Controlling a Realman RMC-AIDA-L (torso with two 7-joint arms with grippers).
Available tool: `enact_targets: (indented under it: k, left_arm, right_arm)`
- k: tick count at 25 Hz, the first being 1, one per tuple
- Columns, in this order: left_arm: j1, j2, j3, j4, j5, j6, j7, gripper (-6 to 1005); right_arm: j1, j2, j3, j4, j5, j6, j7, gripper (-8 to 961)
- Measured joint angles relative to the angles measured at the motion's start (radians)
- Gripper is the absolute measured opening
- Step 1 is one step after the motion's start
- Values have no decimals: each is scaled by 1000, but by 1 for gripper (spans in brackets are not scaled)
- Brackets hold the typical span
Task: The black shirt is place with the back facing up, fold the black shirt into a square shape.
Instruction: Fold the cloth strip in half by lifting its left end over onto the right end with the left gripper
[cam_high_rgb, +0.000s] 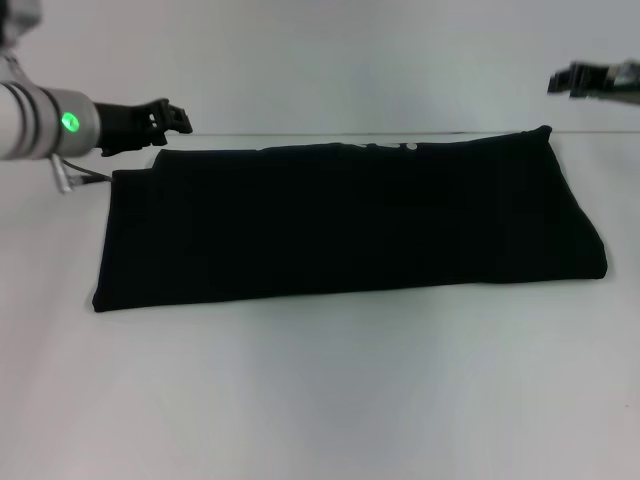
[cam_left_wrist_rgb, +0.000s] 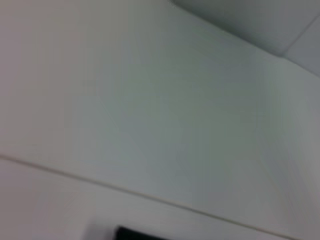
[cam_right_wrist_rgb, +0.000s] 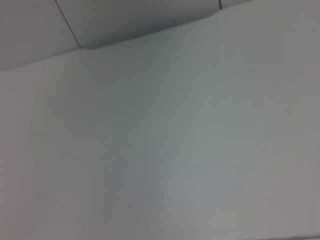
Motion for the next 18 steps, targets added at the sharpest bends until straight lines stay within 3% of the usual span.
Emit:
enact_targets:
  k: [2,6,8,10,13,15,18]
  left_arm:
    - [12,24,-35,42,-2,140,-38,321]
    - [72,45,-121,100,-48,360,-23,493]
    - [122,51,-206,101,-88,489,30,535]
    - [173,46,-309,86,-132,587,92,577]
    - [255,27,-406,72,-218,711,157,640]
    - [290,15,-415,66,-245,744,165,682]
    - [328,-3,-417,35,-254,757,168,683]
  right_arm:
    - [-5,-14,-1,-57,0,-74,41,202]
    - [-23,-24,21,-143,10,-239,69,367]
    - [-42,-22,49,-159,44,-292,28,446]
    - [-84,-3,92,-171,141,-316,-82,526]
    - [-194,47,147,-200,404,-374,-340,665]
    - [-281,77,159,-205,599,-454,-526,758]
    - [-389,115,161,-177,768,-577,-747,778]
